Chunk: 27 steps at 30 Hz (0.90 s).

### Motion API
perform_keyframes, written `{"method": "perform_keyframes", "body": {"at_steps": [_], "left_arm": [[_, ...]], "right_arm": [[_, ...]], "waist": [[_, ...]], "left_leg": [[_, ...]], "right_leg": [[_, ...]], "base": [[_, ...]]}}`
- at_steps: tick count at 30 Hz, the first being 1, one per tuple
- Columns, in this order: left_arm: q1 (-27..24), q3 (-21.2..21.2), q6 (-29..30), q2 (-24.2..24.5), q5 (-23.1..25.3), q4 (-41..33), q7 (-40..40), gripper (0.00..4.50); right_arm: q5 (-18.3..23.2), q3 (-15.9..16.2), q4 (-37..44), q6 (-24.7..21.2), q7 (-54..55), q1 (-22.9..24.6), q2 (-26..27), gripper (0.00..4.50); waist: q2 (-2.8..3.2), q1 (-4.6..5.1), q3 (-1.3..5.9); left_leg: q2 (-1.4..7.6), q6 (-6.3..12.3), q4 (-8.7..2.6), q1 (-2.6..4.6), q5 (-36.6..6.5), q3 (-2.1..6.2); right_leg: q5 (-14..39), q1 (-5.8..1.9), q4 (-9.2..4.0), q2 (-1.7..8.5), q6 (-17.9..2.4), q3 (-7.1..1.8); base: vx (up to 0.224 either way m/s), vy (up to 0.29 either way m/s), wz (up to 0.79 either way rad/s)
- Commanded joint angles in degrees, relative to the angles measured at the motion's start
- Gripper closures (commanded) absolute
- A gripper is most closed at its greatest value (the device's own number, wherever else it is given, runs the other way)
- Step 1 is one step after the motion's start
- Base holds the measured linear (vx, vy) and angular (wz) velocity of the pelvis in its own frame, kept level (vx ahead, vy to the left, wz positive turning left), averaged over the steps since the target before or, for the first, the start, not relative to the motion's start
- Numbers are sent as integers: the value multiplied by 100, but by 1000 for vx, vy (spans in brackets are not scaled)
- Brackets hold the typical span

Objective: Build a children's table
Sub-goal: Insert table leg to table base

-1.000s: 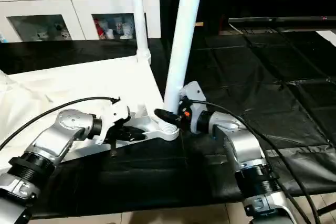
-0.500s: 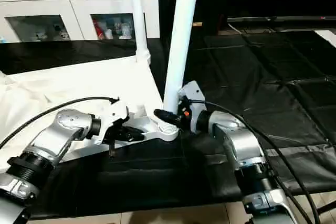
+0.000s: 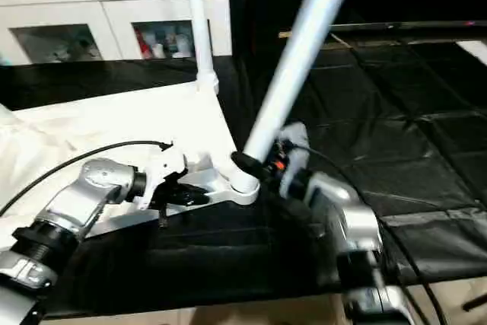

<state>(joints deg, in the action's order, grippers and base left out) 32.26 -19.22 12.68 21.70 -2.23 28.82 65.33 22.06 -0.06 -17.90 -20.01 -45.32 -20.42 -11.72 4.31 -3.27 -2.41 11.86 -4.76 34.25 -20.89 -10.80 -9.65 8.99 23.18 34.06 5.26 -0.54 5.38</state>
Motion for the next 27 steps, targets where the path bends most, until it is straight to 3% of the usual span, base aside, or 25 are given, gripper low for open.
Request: {"method": "perform_keyframes", "body": {"at_steps": [1,5,6,8,9,11,12,13,14,15,16,19,20,21,22,24,27], "left_arm": [[244,154,-13,10,-6,57,-149,450],[330,215,-73,-63,30,260,-329,450],[338,218,-77,-72,31,278,-339,450],[346,228,-88,-89,41,300,-368,450],[347,234,-92,-103,47,304,-391,450],[337,240,-92,-108,43,296,-401,450],[321,242,-98,-103,40,286,-402,450],[301,241,-98,-95,40,263,-403,450],[286,240,-97,-90,39,245,-404,450],[258,240,-104,-79,44,218,-397,450],[235,235,-112,-65,50,194,-385,450],[158,180,-173,3,60,93,-254,450],[137,160,-199,24,53,62,-190,450],[65,14,-313,148,54,-85,165,450],[60,-2,-322,160,58,-100,196,450],[59,-89,-383,212,96,-143,332,450],[145,-219,-596,253,140,-82,588,450]], "right_arm": [[-230,201,-57,18,22,317,1,257],[-486,313,278,488,129,706,-38,257],[-595,369,300,605,156,737,-69,257],[-865,594,337,892,131,795,-182,257],[-1052,756,353,1056,111,822,-270,257],[-1276,959,316,1173,63,808,-395,257],[-1470,1135,259,1253,23,777,-501,257],[-1523,1205,219,1261,-30,739,-535,257],[-1546,1244,193,1258,-68,710,-552,257],[-1520,1269,177,1229,-153,664,-543,257],[-1503,1291,168,1201,-222,625,-537,257],[-1458,1355,61,1191,-431,496,-525,257],[-1438,1368,19,1198,-474,455,-519,257],[-1276,1419,-197,1170,-798,226,-500,257],[-1258,1424,-215,1166,-834,207,-501,257],[-1181,1452,-302,1158,-1049,124,-512,257],[-1216,1582,-507,1267,-1487,59,-583,257]], "waist": [[51,0,356],[59,-7,347],[62,-19,349],[58,-17,338],[23,-2,329],[36,-11,336],[16,-11,332],[-53,5,331],[-42,-10,326],[-109,0,321],[-81,-6,319],[-148,19,321],[-135,24,315],[-125,28,328],[-153,36,333],[-136,50,337],[-166,53,331]], "left_leg": [[61,105,-427,45,-1592,11],[51,134,-435,46,-1668,10],[58,136,-432,85,-1716,0],[60,123,-446,45,-1718,12],[60,135,-455,43,-1744,10],[61,149,-449,52,-1728,14],[58,182,-450,38,-1690,16],[56,204,-449,24,-1650,7],[58,237,-451,22,-1622,13],[58,262,-450,18,-1637,6],[59,258,-453,21,-1653,15],[74,248,-468,16,-1717,25],[79,248,-480,3,-1718,31],[87,251,-474,13,-1715,35],[89,264,-474,10,-1722,37],[102,270,-479,15,-1678,31],[101,293,-477,4,-1610,19]], "right_leg": [[1723,-315,-450,268,-1116,-227],[2086,-301,-496,261,-974,-214],[2124,-263,-510,260,-984,-228],[2150,-290,-494,258,-958,-217],[2245,-289,-512,256,-908,-216],[2292,-287,-508,269,-890,-224],[2378,-289,-511,272,-856,-223],[2380,-296,-523,265,-833,-225],[2452,-289,-507,275,-822,-228],[2595,-279,-532,276,-769,-227],[2665,-278,-529,284,-751,-226],[2687,-274,-539,280,-709,-226],[2669,-273,-534,280,-712,-226],[2599,-266,-527,294,-749,-235],[2566,-268,-520,297,-778,-235],[2264,-269,-490,283,-884,-248],[2039,-284,-458,281,-1022,-252]], "base": [[0,0,0],[0,0,0],[0,0,0],[0,0,0],[0,0,0],[0,0,0],[0,0,0],[0,0,0],[0,0,0],[0,0,0],[0,0,0],[0,0,0],[0,0,0],[0,0,0],[0,0,0],[0,0,0],[0,0,0]]}}
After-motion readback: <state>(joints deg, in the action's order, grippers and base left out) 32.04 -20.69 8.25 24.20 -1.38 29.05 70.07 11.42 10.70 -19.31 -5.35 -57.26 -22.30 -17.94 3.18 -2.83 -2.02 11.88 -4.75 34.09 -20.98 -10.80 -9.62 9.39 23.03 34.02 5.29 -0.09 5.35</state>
